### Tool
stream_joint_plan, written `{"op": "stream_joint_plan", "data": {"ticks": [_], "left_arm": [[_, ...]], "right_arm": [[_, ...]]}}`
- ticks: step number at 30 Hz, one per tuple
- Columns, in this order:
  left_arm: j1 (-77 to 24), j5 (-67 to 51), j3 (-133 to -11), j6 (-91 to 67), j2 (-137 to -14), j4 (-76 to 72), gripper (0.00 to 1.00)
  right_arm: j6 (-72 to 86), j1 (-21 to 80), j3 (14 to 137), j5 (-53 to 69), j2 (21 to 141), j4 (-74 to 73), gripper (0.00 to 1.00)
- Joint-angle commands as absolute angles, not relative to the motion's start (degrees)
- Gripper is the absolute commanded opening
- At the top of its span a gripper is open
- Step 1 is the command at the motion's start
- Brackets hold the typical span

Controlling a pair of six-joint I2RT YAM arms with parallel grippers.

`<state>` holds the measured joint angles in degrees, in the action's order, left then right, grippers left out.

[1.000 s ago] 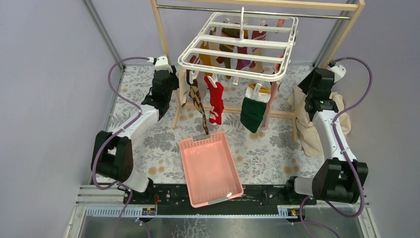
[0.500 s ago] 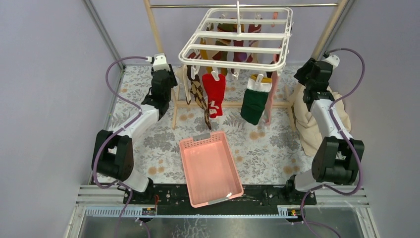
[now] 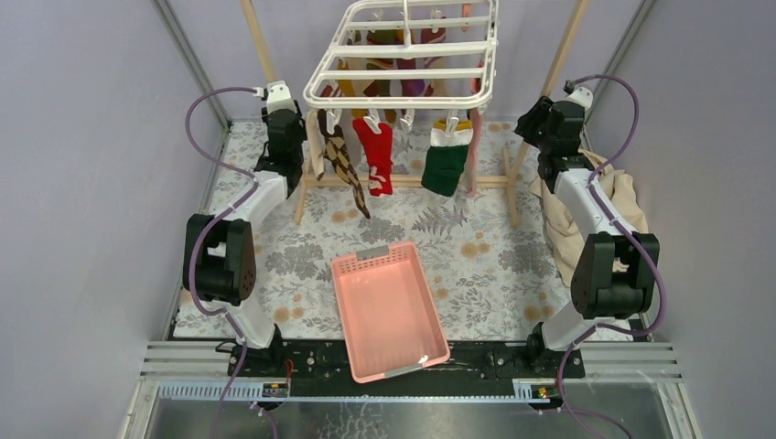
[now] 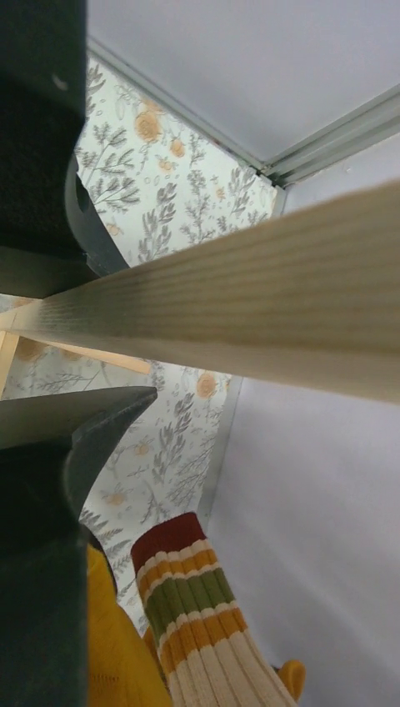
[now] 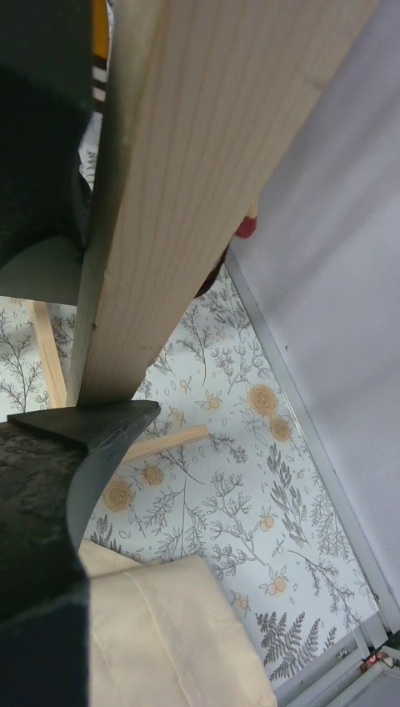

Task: Remove the socks clipped to the hanger
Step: Move the clothesline to the center of the board.

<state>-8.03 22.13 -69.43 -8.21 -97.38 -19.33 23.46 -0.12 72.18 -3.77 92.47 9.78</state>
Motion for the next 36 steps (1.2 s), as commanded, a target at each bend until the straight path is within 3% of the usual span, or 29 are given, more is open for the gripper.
{"op": "stream_joint_plan", "data": {"ticks": [1,4,7,9,11,15,16,17,27,36], "left_arm": [[-7.08,19.15,-74.47,-6.94,-101.09,-23.30,0.46],[-6.94,18.52,-77.15,-6.86,-102.73,-22.32,0.50],[-6.94,18.55,-77.75,-7.17,-102.41,-21.48,0.62],[-6.94,18.71,-77.25,-7.58,-100.86,-20.40,0.70],[-6.90,19.02,-76.18,-8.55,-98.58,-19.54,0.78],[-6.94,19.20,-74.83,-10.27,-93.92,-15.91,0.85],[-6.94,19.45,-74.49,-10.73,-92.59,-15.03,0.96],[-6.94,19.55,-73.96,-11.27,-90.85,-14.39,0.98],[-7.01,19.49,-72.23,-19.06,-81.52,-2.75,0.99],[-8.16,18.19,-64.32,-24.19,-72.14,3.89,0.99]], "right_arm": [[30.79,4.09,71.51,2.72,92.76,5.01,0.31],[30.44,4.40,69.70,1.46,91.28,5.06,0.33],[28.72,4.39,69.62,0.31,90.62,3.59,0.38],[27.49,4.39,70.02,-1.03,89.77,1.87,0.50],[26.80,4.26,69.85,-2.19,88.17,0.56,0.69],[23.57,4.22,70.84,-4.25,84.12,-6.00,0.82],[22.79,4.26,71.35,-5.13,83.10,-8.40,0.83],[22.05,4.22,71.52,-5.85,81.89,-11.26,0.84],[22.07,4.22,61.82,-9.03,69.02,-21.16,0.87],[23.74,7.72,53.80,-0.63,57.94,-26.49,0.86]]}}
